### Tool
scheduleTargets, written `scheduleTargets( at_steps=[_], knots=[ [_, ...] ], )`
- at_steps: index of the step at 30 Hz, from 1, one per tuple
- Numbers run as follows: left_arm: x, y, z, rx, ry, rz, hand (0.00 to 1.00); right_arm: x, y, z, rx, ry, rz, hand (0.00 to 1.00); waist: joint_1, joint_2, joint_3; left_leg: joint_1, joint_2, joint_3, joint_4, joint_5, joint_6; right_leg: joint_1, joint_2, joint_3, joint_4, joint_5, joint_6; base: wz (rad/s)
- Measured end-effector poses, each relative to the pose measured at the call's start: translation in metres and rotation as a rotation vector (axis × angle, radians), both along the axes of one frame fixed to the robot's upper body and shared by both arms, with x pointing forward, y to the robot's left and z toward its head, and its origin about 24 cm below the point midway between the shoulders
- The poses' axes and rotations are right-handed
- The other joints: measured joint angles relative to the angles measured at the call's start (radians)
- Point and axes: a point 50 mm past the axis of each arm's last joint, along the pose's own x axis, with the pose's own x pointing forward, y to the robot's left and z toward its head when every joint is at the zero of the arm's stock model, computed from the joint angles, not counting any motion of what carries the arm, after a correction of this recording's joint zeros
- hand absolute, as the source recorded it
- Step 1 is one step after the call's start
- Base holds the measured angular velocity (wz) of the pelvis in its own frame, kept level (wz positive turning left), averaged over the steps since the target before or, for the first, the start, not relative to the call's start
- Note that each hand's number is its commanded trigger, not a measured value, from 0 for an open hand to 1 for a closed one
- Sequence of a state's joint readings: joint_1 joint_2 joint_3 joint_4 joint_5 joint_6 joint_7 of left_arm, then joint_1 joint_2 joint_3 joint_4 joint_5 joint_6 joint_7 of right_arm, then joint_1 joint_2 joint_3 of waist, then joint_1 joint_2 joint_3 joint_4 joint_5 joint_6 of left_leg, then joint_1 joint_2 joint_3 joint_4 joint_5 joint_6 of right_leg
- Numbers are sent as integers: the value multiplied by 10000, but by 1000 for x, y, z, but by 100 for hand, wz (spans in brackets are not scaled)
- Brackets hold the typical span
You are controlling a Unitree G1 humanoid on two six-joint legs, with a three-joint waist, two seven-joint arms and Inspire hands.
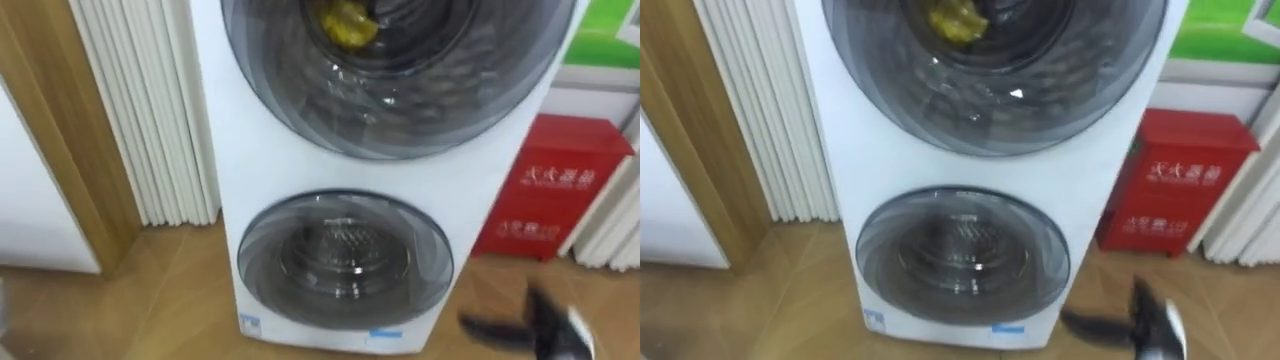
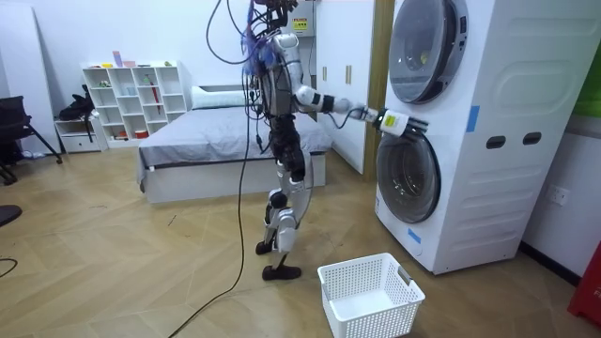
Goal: Pick clothes from washing machine
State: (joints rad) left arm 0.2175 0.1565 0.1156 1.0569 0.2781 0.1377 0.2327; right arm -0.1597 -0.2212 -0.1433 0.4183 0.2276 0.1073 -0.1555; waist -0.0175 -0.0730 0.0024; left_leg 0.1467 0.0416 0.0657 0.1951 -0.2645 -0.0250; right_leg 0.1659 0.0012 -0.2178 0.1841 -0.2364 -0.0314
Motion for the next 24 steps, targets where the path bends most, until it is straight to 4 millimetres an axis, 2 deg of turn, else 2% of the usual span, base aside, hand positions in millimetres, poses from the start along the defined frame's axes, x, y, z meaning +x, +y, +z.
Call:
scheduleTargets(
  at_steps=[2,3,5,6,7,8,9,10,11,12,13,14,15,16,17,19,23,24],
  knots=[
    [-2,0,0,11,103,65,0,8,-1,10,-75,-344,-35,0,29,26,7,130,-15,-173,-116,10,15,59,5,116,9,1,1,14],
    [-1,1,1,27,50,81,0,11,-2,16,-55,-515,-13,0,89,-29,-62,134,-27,-148,-134,11,16,21,1,236,4,2,2,0],
    [0,2,2,8,-64,103,0,22,-1,29,68,-975,92,0,258,-14,-77,122,-26,-170,-173,12,18,-91,5,266,19,3,2,-22],
    [-2,3,2,19,-24,187,0,32,0,41,19,-1303,198,0,298,17,-80,140,-21,-370,-265,31,50,-127,19,217,91,5,0,-22],
    [0,3,3,54,-106,199,0,40,2,52,-49,-1673,211,0,276,80,-77,212,85,-935,-432,164,183,-501,29,76,759,-4,9,-22],
    [1,3,3,41,-140,169,0,45,3,59,-86,-1868,212,0,292,195,-12,338,260,-1457,-555,269,203,-997,94,-42,1562,-45,19,-37],
    [-1,7,5,99,-142,279,0,54,7,72,-112,-2287,372,0,305,394,-20,365,689,-2241,-633,294,189,-1839,570,220,1634,-222,-341,-64],
    [-8,16,7,333,-30,531,0,64,14,91,-159,-2883,584,0,281,200,-58,181,792,-2260,-556,221,20,-2489,732,244,298,656,-618,-62],
    [-9,19,8,443,37,515,0,68,14,104,-300,-3261,555,0,260,120,76,254,775,-2131,-534,20,-305,-2796,535,-135,114,1849,-849,-18],
    [-10,18,7,463,243,491,0,68,5,111,-549,-3436,149,0,128,140,17,419,1035,-1695,-483,-105,-612,-2662,590,-579,513,1876,-724,27],
    [-9,15,6,390,281,320,0,68,-3,118,-806,-3551,-293,0,96,-34,37,445,1005,-1040,-451,-41,-678,-2384,482,-605,442,1874,-718,44],
    [-9,13,5,350,338,218,0,68,-6,122,-922,-3654,-394,0,38,-98,29,442,1011,-811,-454,16,-643,-2228,448,-594,310,1867,-707,39],
    [-7,9,4,284,436,26,0,71,-8,135,-1078,-3976,-455,0,-32,-106,36,364,1037,-617,-487,229,-580,-2039,454,-613,140,1780,-592,16],
    [-8,8,4,272,608,-18,0,74,-6,143,-1066,-4233,-374,0,-2,-132,21,390,996,-439,-528,190,-525,-2041,467,-607,132,1710,-572,13],
    [-7,8,4,289,653,-18,0,75,-5,147,-1065,-4375,-322,0,-20,-158,29,363,929,-430,-555,173,-497,-2060,453,-609,131,1711,-570,4],
    [-9,8,3,305,851,-39,0,77,-2,155,-1017,-4630,-241,0,22,-270,-32,338,781,-377,-595,167,-468,-2066,347,-606,117,1728,-488,10],
    [-14,8,3,295,996,-78,0,77,-3,157,-995,-4608,-309,0,25,-297,-56,281,582,-339,-571,185,-254,-2031,200,-609,102,1763,-349,11],
    [-12,7,3,237,944,-87,0,76,0,164,-1032,-4781,-212,0,-1,-275,-73,126,513,-339,-545,156,-189,-2154,149,-559,162,1738,-279,4]
  ],
)
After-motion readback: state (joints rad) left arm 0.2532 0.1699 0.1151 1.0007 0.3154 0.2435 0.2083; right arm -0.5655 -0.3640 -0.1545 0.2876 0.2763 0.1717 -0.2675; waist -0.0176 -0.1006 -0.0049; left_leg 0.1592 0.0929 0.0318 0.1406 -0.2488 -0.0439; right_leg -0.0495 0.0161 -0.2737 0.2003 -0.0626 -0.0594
